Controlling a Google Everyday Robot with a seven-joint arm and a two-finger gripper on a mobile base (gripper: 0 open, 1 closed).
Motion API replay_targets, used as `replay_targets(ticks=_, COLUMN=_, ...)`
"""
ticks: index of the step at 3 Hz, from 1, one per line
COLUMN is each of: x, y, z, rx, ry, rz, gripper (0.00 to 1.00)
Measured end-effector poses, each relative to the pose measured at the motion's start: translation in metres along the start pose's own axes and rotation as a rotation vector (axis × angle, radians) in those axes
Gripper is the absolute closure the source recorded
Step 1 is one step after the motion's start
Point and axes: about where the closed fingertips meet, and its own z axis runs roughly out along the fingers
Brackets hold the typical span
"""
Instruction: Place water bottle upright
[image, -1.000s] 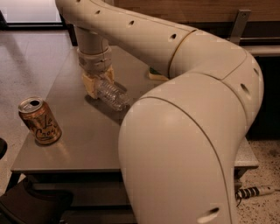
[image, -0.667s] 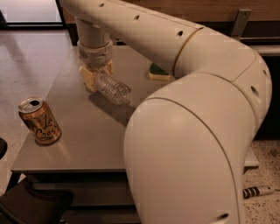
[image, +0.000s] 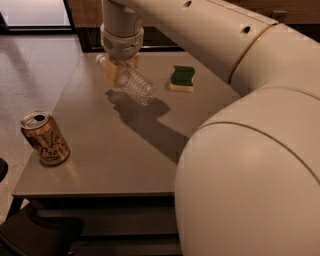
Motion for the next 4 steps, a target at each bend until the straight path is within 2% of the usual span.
replay_targets(ticks=1, x=0.018, y=-0.015, z=-0.034, rx=0.005, ry=-0.141, rz=0.023, gripper=1.00)
replay_targets(ticks=2, x=0.027, y=-0.027, z=-0.052, rx=-0.006, ry=-0.273, rz=0.035, gripper=1.00)
replay_targets(ticks=3, x=0.024, y=-0.035, z=-0.064, rx=-0.013, ry=-0.376, rz=-0.004, gripper=1.00)
replay_targets(ticks=4, x=0.003, y=-0.040, z=-0.077, rx=-0.025, ry=-0.518, rz=-0.112, gripper=1.00)
